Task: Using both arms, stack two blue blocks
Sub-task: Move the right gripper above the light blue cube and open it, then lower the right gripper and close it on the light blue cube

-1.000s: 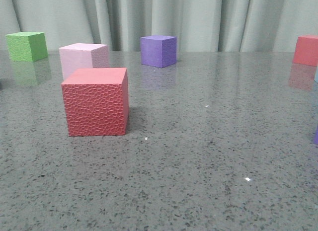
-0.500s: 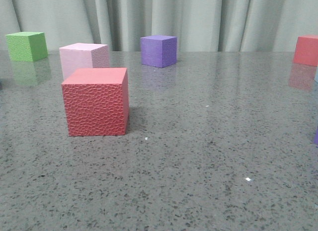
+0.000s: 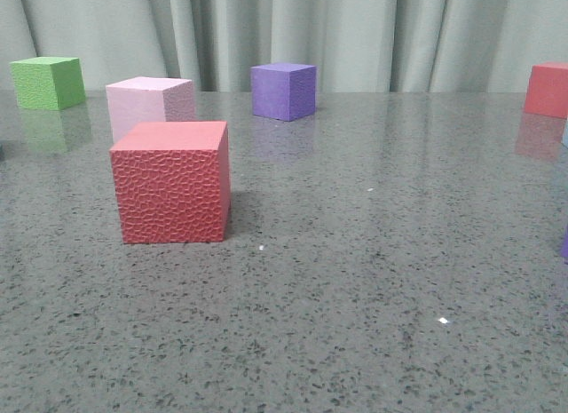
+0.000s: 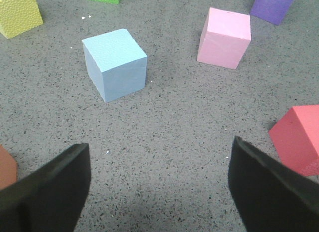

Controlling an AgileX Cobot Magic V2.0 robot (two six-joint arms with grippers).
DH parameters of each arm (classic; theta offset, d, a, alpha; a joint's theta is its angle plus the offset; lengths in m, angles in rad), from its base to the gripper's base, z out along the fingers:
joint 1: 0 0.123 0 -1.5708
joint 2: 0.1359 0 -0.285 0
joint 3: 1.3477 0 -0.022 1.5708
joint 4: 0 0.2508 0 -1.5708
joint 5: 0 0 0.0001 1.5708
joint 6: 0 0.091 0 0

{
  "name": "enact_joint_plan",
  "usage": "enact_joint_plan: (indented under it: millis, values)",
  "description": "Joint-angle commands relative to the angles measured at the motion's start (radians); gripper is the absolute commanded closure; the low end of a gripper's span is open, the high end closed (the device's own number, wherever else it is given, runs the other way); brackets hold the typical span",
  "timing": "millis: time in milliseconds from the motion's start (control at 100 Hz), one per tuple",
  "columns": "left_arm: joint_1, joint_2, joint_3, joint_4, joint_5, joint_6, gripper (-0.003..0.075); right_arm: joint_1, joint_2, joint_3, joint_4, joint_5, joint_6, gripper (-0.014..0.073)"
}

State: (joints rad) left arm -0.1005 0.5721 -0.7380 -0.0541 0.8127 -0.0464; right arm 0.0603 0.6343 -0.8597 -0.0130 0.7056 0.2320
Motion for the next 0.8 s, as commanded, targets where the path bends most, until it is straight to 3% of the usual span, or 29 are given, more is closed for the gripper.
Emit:
enact_joint_plan:
  millis: [0,430,790]
  values:
    - [-0.006,0.009,-0.036,-0.005,-0.06,0.0,0.0211,-0.008,0.086,-0.087,-0.078,-0.044,0.053,0.0003]
    - [-0.006,0.009,-0.036,-0.005,-0.06,0.0,0.0228,-0.052,0.457,-0.338,-0.156,0.003,0.089,0.0003]
    - [-0.006,0.009,-0.036,-0.005,-0.06,0.0,0.0228,-0.085,0.686,-0.409,-0.165,-0.023,0.088,0.0003]
